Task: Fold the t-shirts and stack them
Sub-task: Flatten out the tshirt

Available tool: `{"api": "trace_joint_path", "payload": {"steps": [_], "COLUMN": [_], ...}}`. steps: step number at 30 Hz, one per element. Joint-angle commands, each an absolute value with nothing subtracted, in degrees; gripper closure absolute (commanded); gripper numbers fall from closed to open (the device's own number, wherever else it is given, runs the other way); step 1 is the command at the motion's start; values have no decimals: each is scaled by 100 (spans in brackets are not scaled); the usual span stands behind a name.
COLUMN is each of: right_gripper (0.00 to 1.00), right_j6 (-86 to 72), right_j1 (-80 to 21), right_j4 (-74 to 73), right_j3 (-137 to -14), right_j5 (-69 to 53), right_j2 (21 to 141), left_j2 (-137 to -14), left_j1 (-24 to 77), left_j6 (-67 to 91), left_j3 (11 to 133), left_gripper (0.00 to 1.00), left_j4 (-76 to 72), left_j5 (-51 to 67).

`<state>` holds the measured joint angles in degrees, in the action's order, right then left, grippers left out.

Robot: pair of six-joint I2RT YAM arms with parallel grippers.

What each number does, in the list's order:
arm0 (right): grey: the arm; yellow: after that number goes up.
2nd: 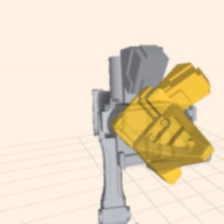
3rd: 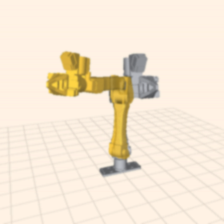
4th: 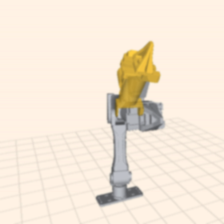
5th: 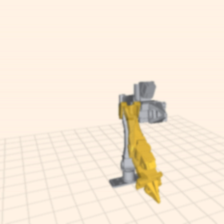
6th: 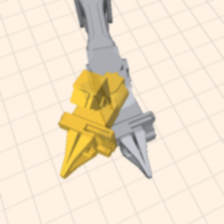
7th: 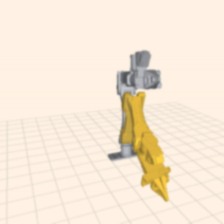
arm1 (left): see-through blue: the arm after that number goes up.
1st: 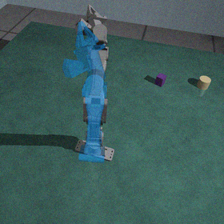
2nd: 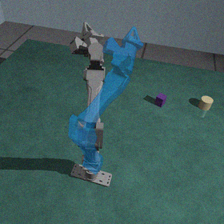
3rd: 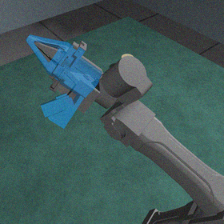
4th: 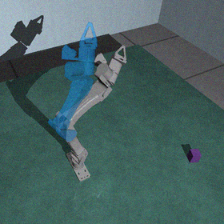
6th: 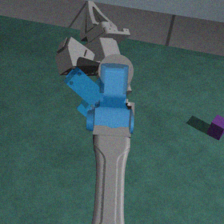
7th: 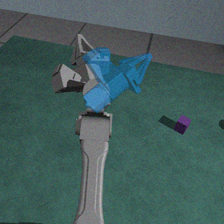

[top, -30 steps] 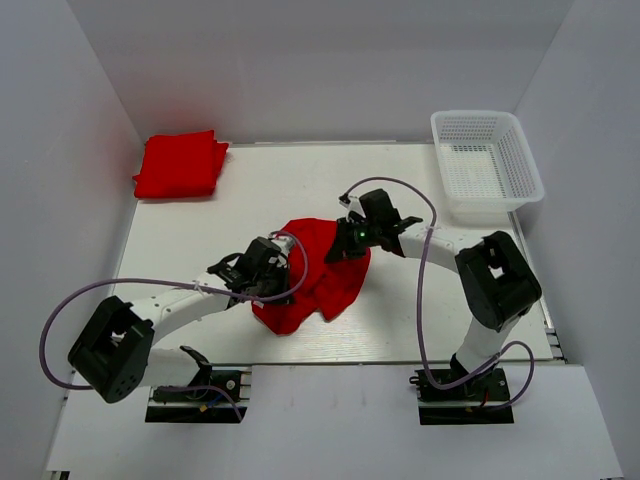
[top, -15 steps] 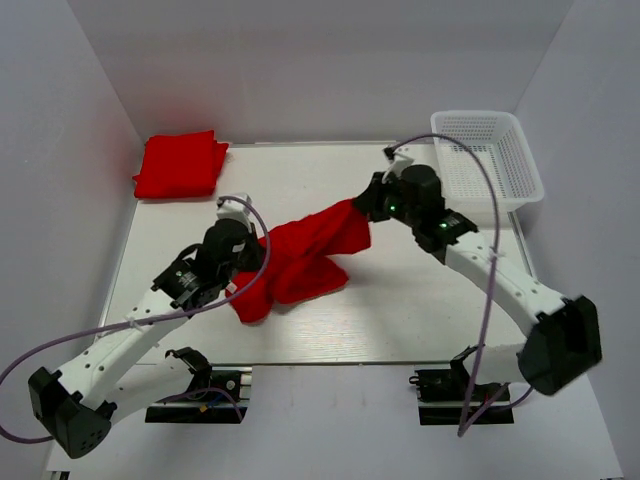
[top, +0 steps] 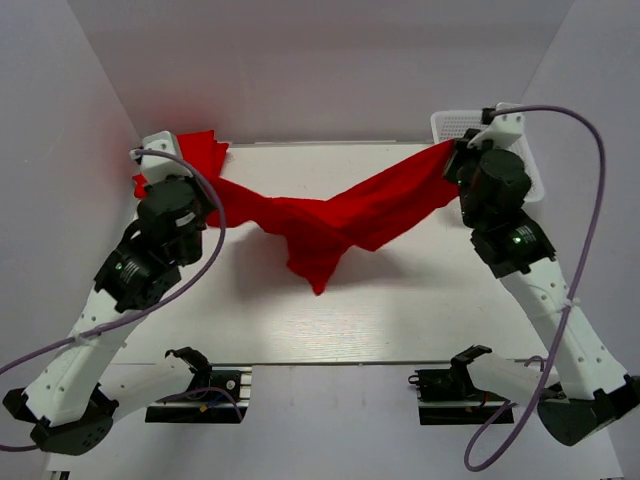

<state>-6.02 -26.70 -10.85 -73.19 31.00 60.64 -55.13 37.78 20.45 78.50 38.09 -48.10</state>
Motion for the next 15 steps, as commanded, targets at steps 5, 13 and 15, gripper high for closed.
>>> {"api": "trace_joint_path", "payload": {"steps": [5, 13, 15], "right_gripper": [100, 100, 100], "right_j6": [852, 1187, 1152], "right_j1": [-2619, -2645, -2663], "right_j4": [-853, -1484, -1695], "right_j3": [-8840, -9938, -10028], "right_j5": [4254, 3789, 3700], "right_j2": [5529, 5037, 4896], "left_j2": [-4896, -5045, -5045], "left_j1": [3806, 3806, 3806], "left_j6": [160, -667, -747], "left_j3": [8822, 10106, 10247], "left_gripper": [100, 100, 100], "left_j4": [2145, 2039, 1898], "left_j5": [-4757, -4184, -4184]}}
